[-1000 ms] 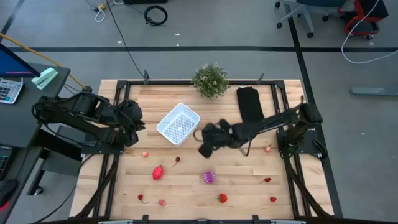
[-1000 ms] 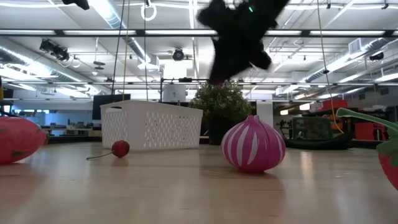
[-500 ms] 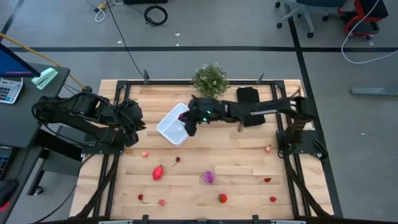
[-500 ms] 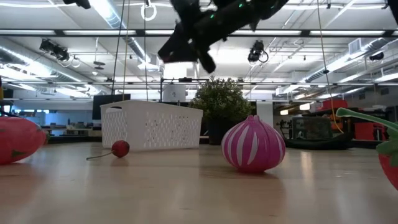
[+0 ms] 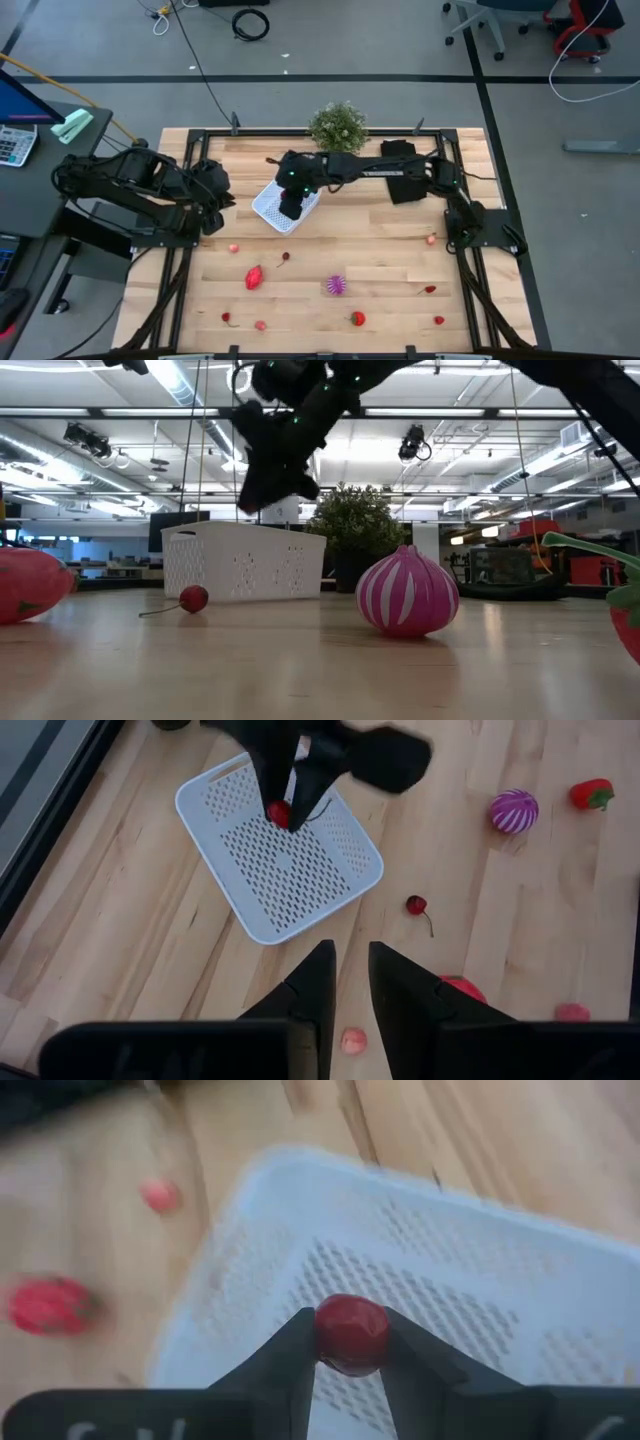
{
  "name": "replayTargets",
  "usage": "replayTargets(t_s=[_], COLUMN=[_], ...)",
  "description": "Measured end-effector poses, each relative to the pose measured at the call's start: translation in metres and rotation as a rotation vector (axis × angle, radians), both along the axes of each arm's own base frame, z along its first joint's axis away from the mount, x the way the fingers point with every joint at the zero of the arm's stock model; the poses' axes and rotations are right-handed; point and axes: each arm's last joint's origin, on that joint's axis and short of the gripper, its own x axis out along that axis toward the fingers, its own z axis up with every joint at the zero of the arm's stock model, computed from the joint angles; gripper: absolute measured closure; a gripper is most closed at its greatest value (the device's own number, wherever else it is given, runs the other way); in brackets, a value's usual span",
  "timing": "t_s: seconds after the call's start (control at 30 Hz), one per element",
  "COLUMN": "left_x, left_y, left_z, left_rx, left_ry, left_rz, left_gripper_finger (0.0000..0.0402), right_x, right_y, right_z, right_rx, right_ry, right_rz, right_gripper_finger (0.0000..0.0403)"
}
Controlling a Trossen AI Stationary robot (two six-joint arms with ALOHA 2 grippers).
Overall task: Pick and placing Produce into tupperware
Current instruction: Put the red cherry into the white basket, then put the pink peach into the white basket
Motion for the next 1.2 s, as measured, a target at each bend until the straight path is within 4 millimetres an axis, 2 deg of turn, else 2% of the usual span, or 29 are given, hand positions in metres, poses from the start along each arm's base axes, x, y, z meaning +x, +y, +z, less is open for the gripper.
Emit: replayTargets(t_s=[0.27, 0.5, 0.77, 0.83, 1.0, 1.2], left_x=[0.0, 0.0, 0.0, 0.0, -0.001, -0.007], left_y=[0.0, 0.0, 0.0, 0.0, 0.0, -0.004], left_z=[0.0, 0.0, 0.0, 0.0, -0.001, -0.006], left_rx=[0.0, 0.0, 0.0, 0.0, -0.004, -0.079], left_ry=[-0.001, 0.0, -0.001, -0.001, 0.015, 0.119], left_rz=[0.0, 0.0, 0.0, 0.001, -0.003, -0.062], left_gripper_finger=[0.0331, 0.0334, 0.0337, 0.0339, 0.0335, 0.0322], right_x=[0.011, 0.009, 0.007, 0.004, -0.019, -0.063], right_y=[-0.01, -0.023, -0.021, -0.02, -0.013, 0.02], right_z=[-0.048, -0.046, -0.043, -0.026, 0.047, 0.127], right_rx=[0.028, 0.023, 0.016, 0.011, -0.009, -0.027], right_ry=[0.098, 0.088, 0.094, 0.063, -0.071, -0.184], right_rz=[0.0, -0.018, -0.01, -0.011, -0.011, 0.034], right_gripper_finger=[0.0289, 0.0258, 0.0205, 0.0201, 0.0205, 0.0218])
